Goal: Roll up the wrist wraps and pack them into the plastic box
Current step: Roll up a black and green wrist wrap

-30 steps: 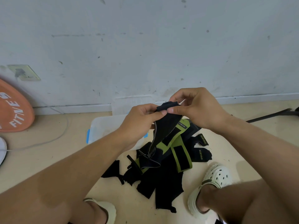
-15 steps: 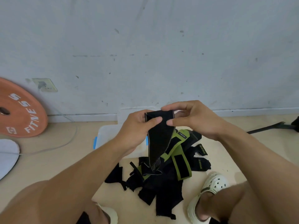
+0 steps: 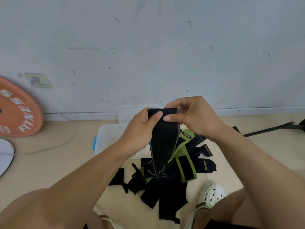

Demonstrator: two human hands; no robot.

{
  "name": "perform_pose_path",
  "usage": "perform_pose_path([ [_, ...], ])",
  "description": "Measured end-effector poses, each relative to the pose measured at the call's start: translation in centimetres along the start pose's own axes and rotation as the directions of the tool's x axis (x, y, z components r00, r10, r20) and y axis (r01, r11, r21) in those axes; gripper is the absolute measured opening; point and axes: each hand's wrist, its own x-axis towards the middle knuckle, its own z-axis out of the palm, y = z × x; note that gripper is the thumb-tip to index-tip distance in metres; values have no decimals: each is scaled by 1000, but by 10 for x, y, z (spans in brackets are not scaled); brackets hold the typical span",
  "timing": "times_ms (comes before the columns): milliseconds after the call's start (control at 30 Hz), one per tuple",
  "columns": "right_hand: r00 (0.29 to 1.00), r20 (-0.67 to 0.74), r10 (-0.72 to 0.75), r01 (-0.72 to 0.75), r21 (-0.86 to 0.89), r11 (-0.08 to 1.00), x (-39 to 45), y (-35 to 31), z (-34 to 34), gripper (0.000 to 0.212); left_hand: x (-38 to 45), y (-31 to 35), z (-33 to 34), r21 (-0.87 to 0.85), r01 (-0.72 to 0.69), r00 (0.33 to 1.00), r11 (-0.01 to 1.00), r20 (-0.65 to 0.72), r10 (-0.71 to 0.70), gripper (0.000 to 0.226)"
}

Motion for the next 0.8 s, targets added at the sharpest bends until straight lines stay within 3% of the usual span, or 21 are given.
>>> perform_pose_path([
  [233,982,-135,-131,123,-63,990,27,17,14,20,28,-4,-4,-266,168,986,949,39,-163,43],
  [333,987,-122,-103,102,-13,995,30,24,17,19,36,-8,-6,-315,209,976,926,10,-217,27],
  [400,997,-57,-55,58,50,997,29,25,14,14,40,-12,-8,-302,209,975,930,-5,-221,15],
  [500,1000,20,16,-18,114,993,29,28,11,11,41,-17,-9,-244,191,981,951,11,-195,16],
  [667,992,83,95,-103,108,989,27,33,7,40,36,-20,-8,-144,115,993,983,13,-114,14],
  [800,992,103,79,-90,103,991,25,35,7,32,35,-20,-5,-137,89,996,987,-3,-90,13],
])
